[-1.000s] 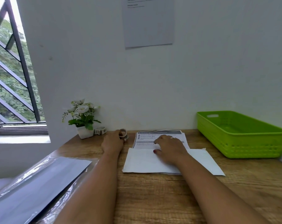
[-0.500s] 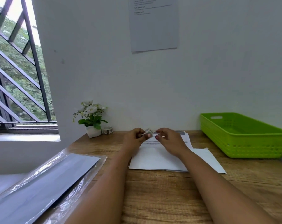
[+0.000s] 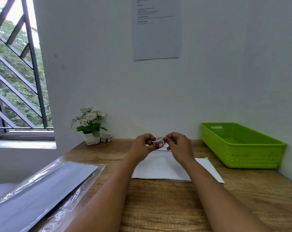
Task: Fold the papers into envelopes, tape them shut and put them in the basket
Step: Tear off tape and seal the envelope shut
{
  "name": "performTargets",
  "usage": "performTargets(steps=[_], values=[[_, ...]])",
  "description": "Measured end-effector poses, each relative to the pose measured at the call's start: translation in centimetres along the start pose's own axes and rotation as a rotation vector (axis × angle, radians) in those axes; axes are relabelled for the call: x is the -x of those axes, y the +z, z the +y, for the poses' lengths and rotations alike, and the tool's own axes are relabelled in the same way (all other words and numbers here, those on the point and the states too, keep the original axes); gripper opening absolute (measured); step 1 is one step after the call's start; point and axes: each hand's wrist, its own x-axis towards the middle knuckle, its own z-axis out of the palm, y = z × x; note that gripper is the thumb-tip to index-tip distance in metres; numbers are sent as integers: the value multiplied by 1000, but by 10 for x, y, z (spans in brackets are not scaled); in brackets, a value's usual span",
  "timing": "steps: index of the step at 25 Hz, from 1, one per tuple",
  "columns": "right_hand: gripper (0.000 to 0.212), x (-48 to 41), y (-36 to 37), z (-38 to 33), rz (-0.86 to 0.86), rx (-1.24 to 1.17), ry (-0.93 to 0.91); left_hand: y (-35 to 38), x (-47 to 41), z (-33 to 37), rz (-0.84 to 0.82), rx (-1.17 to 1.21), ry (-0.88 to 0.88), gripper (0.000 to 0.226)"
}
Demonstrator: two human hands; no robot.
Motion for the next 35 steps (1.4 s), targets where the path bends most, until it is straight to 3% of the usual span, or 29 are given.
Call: performTargets(steps=[11,21,24,26,29,35], values=[[10,0,-3,2,91,-202,147,3,-5,-6,-56,14,9,21],[11,-2,-4,3,-13,-489,261,7,-1,1,5,65,-16,25],[12,-2,-6,4,-74,-521,241,4,0,4,-14,1,52,46],[12,-1,-7,3,-121,-554,214,3,0,4,-20,-167,127,59],[9,0,-9,0,-171,-584,210,4,0,3,61,-348,266,49],[14,2,-10,-5,-183,-616,233,3,2,8,160,-353,401,39]])
